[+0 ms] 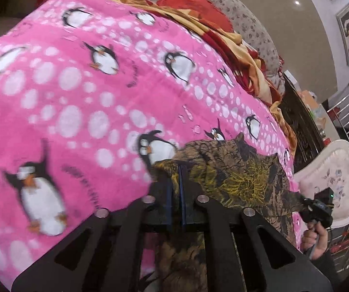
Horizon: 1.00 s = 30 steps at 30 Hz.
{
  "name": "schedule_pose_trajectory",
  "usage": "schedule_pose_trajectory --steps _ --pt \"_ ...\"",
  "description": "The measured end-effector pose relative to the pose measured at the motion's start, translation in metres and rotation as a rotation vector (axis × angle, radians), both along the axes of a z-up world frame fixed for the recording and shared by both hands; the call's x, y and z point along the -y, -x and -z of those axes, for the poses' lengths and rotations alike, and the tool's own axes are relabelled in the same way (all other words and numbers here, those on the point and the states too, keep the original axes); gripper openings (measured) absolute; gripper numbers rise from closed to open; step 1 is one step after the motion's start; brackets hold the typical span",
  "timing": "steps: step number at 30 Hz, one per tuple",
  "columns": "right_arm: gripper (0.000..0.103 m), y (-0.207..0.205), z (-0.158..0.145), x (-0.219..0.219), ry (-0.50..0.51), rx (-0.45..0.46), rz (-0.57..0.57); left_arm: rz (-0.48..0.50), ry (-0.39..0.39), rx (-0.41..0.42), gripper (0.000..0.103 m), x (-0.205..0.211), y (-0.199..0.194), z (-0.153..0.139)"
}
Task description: Fold small clothes
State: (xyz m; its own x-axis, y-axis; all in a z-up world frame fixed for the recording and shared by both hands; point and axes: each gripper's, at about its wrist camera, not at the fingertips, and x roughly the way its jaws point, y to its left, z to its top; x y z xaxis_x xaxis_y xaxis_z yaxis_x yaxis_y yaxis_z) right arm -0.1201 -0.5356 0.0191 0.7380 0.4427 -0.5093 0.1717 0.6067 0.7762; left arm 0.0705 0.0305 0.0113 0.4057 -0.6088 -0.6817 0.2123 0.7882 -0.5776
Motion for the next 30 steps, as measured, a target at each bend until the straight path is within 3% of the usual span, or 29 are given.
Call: schedule_pose_trajectory --steps 1,2,3,5,8,12,14,17,18,19,20,23,25,28,30 --pt "0.007 0.009 -0.007 0.007 -0.032 0.033 0.036 -0.020 -0.022 0.004 0.018 -0.006 0.001 -0.003" --pt "0.014 0.018 -0.013 0.013 -0.044 0.052 0.072 -0.048 -0.045 0.010 0.019 -0.016 0.003 -0.008" --pt "0.033 0.028 -0.020 0.017 -0.033 0.057 0.115 -0.070 -0.067 0.018 0.019 -0.022 0.006 -0.013" --pt "0.055 0.048 -0.036 0.022 0.015 0.082 0.207 -0.110 -0.117 0.053 0.019 -0.034 0.017 -0.028" --pt "0.055 0.070 -0.059 0.012 0.082 0.128 0.247 -0.063 -0.082 0.153 0.019 -0.027 0.049 -0.053" --pt "0.055 0.071 -0.076 -0.063 0.300 0.110 0.120 0.103 -0.086 0.234 0.019 0.023 0.094 -0.062" --pt "0.052 0.070 -0.069 -0.115 0.456 0.061 0.043 0.161 -0.165 0.260 0.019 0.051 0.110 -0.048" --pt "0.050 0.081 -0.046 -0.172 0.666 0.002 -0.015 0.157 -0.330 0.143 0.017 0.059 0.109 -0.005" --pt "0.050 0.082 -0.035 -0.182 0.698 -0.027 -0.045 0.161 -0.318 0.148 0.015 0.055 0.110 -0.001" --pt "0.050 0.082 -0.019 -0.189 0.725 -0.081 -0.088 0.156 -0.324 0.171 0.008 0.048 0.113 0.001" --pt "0.050 0.084 -0.003 -0.191 0.738 -0.123 -0.122 0.133 -0.364 0.181 0.008 0.042 0.115 0.001" --pt "0.053 0.091 0.010 -0.183 0.765 -0.073 -0.137 0.094 -0.359 0.196 0.004 0.021 0.114 0.005" --pt "0.055 0.092 0.010 -0.174 0.709 -0.076 -0.129 0.078 -0.307 0.169 0.003 0.012 0.112 0.007" --pt "0.056 0.092 0.002 -0.178 0.736 -0.119 -0.125 0.076 -0.362 0.187 0.003 0.017 0.127 -0.004" --pt "0.056 0.100 -0.018 -0.192 0.756 -0.093 -0.092 0.126 -0.343 0.218 0.003 0.029 0.151 -0.017"
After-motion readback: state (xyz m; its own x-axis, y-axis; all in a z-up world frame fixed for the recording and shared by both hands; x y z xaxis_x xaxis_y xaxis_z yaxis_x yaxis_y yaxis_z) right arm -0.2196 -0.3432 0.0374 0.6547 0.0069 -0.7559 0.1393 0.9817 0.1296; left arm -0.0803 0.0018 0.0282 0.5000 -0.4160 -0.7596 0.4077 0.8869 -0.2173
